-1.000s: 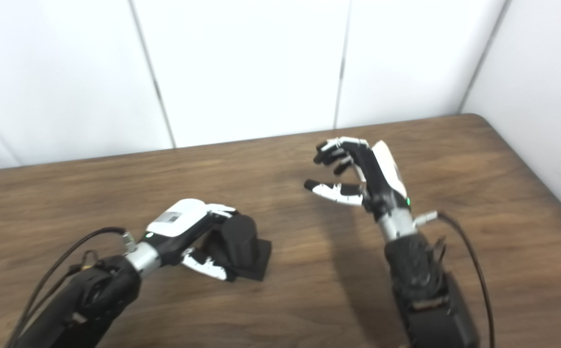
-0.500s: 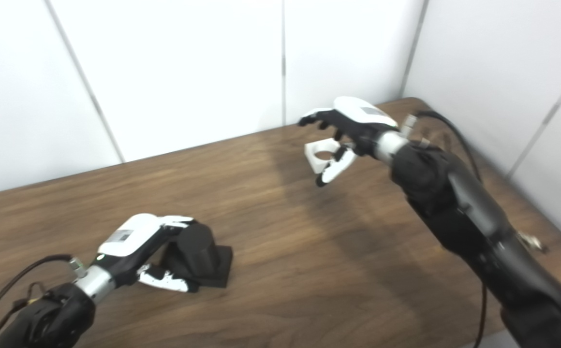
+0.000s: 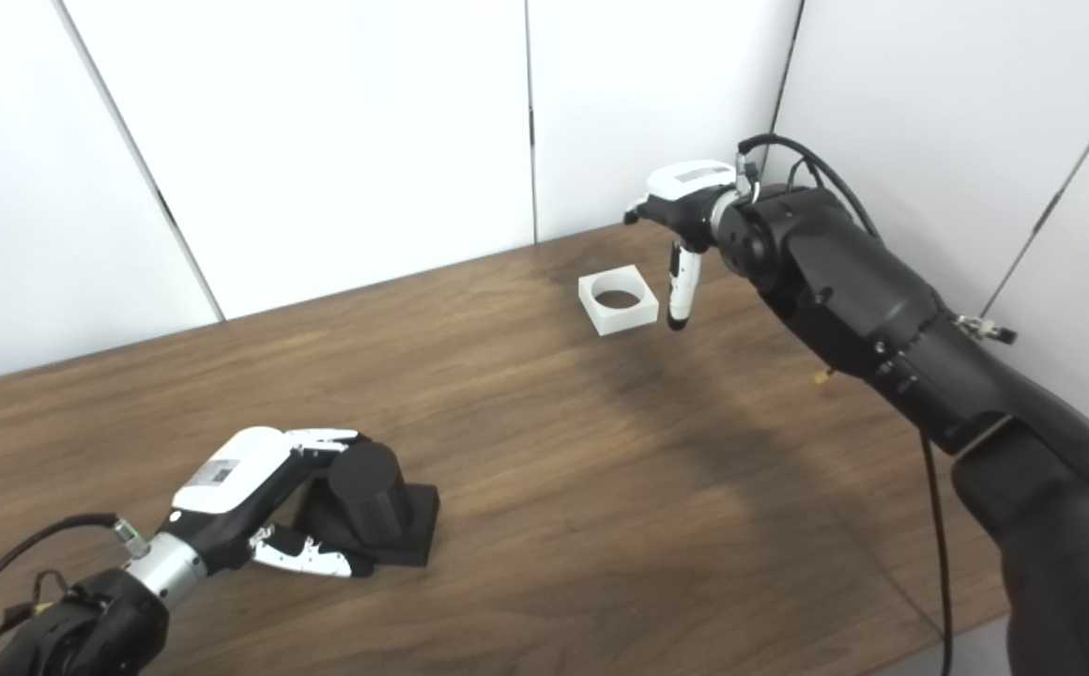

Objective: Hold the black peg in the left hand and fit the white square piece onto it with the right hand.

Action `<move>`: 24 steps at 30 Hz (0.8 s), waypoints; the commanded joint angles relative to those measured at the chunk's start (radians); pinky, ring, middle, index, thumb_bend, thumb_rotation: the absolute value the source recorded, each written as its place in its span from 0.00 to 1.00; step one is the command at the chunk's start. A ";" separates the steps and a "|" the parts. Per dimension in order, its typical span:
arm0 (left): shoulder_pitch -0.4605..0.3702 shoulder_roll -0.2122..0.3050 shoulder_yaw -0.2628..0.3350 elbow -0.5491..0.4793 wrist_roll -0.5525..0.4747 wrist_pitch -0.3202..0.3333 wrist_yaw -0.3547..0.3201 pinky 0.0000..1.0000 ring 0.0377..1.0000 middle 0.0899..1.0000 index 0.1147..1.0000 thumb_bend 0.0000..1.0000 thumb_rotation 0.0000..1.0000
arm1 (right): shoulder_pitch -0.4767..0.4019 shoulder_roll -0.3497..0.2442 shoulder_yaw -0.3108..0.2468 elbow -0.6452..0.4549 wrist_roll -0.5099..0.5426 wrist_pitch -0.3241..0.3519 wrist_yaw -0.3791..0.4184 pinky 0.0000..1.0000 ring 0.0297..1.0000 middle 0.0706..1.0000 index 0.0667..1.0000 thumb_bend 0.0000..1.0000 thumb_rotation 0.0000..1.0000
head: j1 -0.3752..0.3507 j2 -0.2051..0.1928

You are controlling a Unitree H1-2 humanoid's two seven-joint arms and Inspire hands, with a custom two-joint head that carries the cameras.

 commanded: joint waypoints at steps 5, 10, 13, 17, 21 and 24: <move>0.068 0.056 -0.039 0.050 0.056 0.030 -0.083 0.85 0.85 0.83 0.42 0.52 0.06 | -0.087 0.002 -0.016 0.046 -0.034 -0.022 -0.035 0.78 0.93 0.95 0.91 0.91 0.15 | -0.001 0.001; 0.069 0.057 -0.038 0.048 0.056 0.031 -0.083 0.84 0.85 0.83 0.42 0.52 0.06 | -0.096 0.018 -0.012 0.081 -0.046 -0.031 -0.041 0.77 0.92 0.95 0.92 0.90 0.16 | 0.006 0.003; 0.071 0.057 -0.038 0.046 0.052 0.035 -0.088 0.84 0.85 0.83 0.42 0.52 0.06 | -0.102 0.030 -0.008 0.097 -0.050 -0.031 -0.041 0.78 0.92 0.95 0.93 0.89 0.17 | 0.008 0.004; 0.073 0.056 -0.039 0.043 0.056 0.037 -0.087 0.85 0.85 0.83 0.42 0.52 0.06 | -0.114 0.049 -0.003 0.124 -0.043 -0.034 -0.038 0.80 0.93 0.96 0.93 0.89 0.17 | 0.014 0.004; 0.079 0.053 -0.038 0.038 0.058 0.039 -0.080 0.84 0.85 0.83 0.42 0.52 0.06 | -0.124 0.070 0.001 0.157 -0.029 -0.055 -0.043 0.78 0.92 0.96 0.93 0.89 0.16 | 0.023 0.008; 0.086 0.052 -0.039 0.032 0.061 0.042 -0.079 0.84 0.84 0.83 0.42 0.52 0.06 | -0.129 0.088 0.004 0.179 -0.024 -0.067 -0.044 0.76 0.91 0.96 0.92 0.89 0.15 | 0.026 0.012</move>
